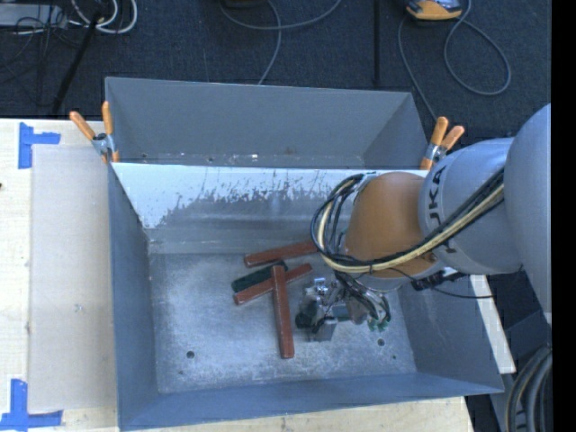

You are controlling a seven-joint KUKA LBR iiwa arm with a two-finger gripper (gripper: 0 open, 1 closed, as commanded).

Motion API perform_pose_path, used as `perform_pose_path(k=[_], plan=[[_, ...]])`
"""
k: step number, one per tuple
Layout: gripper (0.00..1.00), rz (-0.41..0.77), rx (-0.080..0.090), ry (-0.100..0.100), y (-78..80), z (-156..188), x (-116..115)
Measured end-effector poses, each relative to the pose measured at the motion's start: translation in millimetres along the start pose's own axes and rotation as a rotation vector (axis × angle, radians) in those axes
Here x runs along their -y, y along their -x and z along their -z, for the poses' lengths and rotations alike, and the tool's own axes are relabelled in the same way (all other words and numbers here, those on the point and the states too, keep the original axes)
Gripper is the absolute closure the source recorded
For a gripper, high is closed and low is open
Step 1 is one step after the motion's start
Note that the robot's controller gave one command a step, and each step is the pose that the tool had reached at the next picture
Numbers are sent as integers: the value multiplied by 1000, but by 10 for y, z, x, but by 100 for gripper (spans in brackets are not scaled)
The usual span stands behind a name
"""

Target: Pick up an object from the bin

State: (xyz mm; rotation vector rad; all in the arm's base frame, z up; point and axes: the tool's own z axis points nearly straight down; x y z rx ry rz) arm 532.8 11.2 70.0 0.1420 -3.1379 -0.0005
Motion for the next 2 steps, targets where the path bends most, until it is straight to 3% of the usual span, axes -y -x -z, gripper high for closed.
perform_pose_path(k=[1, 2], plan=[[100, -3, 8, 2, -15, 937, -439], [100, -1, 11, 2, 280, 1832, -890]])
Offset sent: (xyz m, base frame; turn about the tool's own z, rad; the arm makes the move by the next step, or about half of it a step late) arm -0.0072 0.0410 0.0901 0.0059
